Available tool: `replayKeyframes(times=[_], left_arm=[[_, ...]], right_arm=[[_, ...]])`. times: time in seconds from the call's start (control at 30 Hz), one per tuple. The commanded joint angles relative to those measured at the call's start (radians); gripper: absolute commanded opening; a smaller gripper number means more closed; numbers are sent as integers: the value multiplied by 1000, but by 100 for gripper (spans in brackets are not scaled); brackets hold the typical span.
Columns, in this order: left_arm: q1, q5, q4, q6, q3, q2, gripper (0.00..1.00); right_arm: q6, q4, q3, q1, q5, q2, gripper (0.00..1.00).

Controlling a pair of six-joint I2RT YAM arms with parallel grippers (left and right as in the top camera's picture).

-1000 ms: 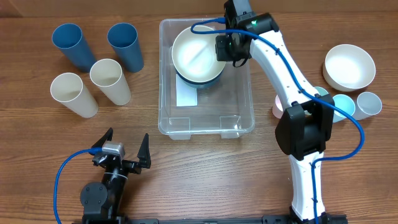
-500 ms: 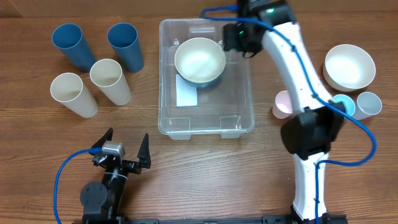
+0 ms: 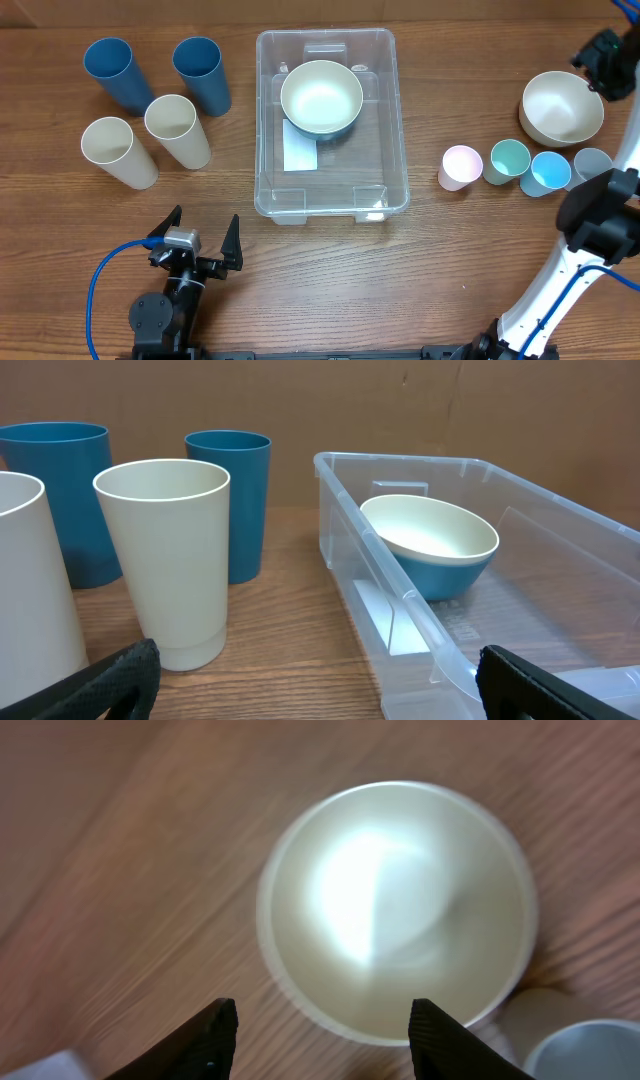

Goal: Pack container
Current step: 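Carry the cream bowl over the bin and drop it into the blue bowl, then grasp the large cream bowl rim with the right gripper, then lower the large cream bowl onto the stacked bowls in the bin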

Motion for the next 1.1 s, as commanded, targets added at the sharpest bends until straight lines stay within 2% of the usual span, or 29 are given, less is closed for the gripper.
replayKeyframes(times=[0.0,0.2,0.4,0.43,0.53,0.57,0.67,0.77,0.87,0.93,1.07], left_arm=[[-7,16,1,26,-3,-8,100],[-7,16,1,26,-3,-8,100],[-7,16,1,26,-3,-8,100],[-7,16,1,26,-3,-8,100],[-7,16,1,26,-3,-8,100],[-7,16,1,26,-3,-8,100],[-7,16,1,26,-3,-8,100],[-7,16,1,26,-3,-8,100],[-7,16,1,26,-3,-8,100],[-7,16,1,26,-3,-8,100],[-7,16,1,26,-3,-8,100]], right_arm=[[-72,35,-50,-64,113,44,57],[-95,196,-207,-143,69,76,57],[-108,356,-383,-139,53,90,50],[-113,376,-407,-139,50,90,47],[-113,391,-418,-138,49,90,8],[-113,393,-418,-137,47,90,4],[-109,402,-413,-134,-15,89,4],[-108,376,-362,-127,-60,89,4],[-101,267,-203,-95,-172,89,4],[-82,187,-63,-58,-265,89,4],[-98,2,228,74,-283,89,4]])
